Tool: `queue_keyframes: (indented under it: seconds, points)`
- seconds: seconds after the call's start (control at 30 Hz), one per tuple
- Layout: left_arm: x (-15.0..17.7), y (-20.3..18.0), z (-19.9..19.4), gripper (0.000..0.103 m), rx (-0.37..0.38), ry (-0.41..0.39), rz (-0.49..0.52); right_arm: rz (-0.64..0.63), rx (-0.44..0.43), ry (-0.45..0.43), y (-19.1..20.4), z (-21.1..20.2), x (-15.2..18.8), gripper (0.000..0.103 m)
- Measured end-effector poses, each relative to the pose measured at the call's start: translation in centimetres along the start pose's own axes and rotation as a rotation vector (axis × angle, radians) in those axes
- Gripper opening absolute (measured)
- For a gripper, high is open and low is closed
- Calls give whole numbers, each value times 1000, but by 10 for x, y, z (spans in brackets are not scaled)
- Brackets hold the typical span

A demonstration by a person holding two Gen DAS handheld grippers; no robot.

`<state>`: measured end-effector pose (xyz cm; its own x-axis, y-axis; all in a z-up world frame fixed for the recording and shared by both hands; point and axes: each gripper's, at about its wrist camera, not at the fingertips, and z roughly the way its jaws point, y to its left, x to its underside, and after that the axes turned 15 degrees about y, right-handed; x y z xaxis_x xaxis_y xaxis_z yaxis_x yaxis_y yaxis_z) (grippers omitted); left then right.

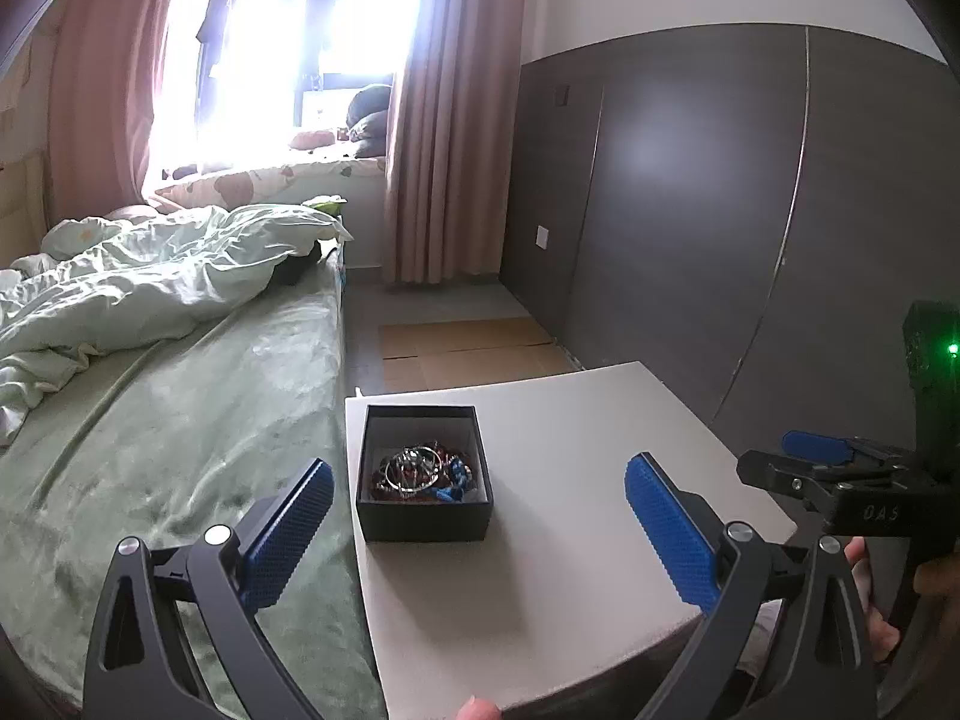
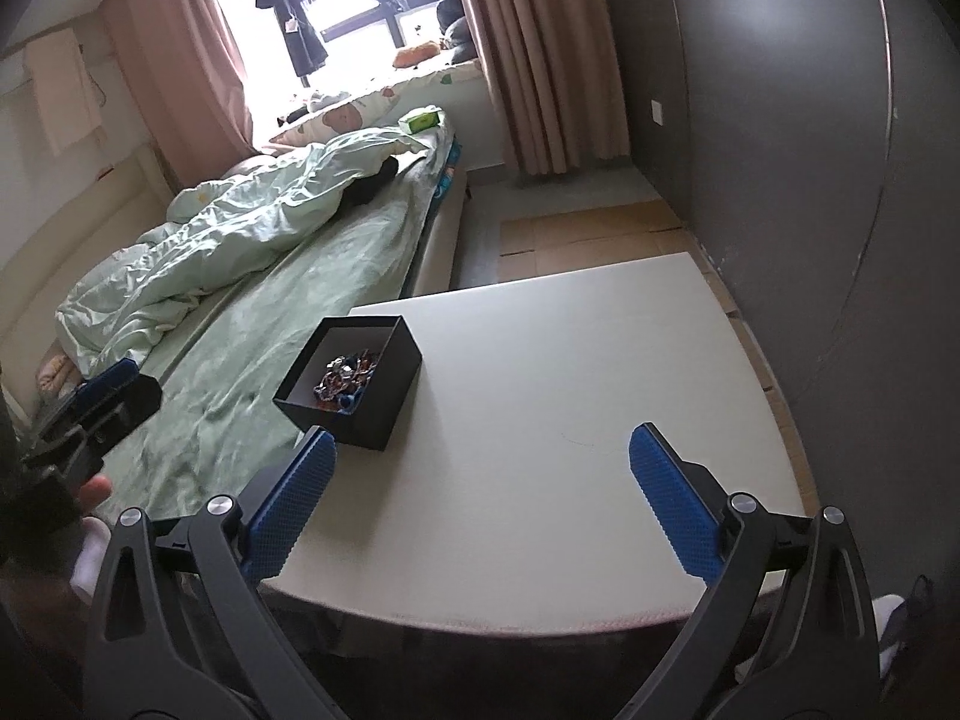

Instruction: Organize jewelry

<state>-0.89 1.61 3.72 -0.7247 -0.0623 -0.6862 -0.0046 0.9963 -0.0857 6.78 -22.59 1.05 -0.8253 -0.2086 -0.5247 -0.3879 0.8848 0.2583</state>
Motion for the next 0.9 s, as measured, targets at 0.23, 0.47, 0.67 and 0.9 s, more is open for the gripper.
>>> queue_keyframes:
  seconds: [0.23, 0.47, 0.67, 0.9]
  points:
    - [15, -4, -8, 95, 2, -12, 2, 9, 19, -12, -3, -7, 15, 98]
    - [21, -2, -6, 95, -2, -2, -13, 8, 18, -15, 1, -7, 20, 98]
    - [23, -1, -8, 95, -3, 0, -10, 2, 17, -10, 4, -3, 21, 98]
    - [24, 0, -8, 95, -3, 1, -19, 1, 20, -10, 4, -3, 22, 98]
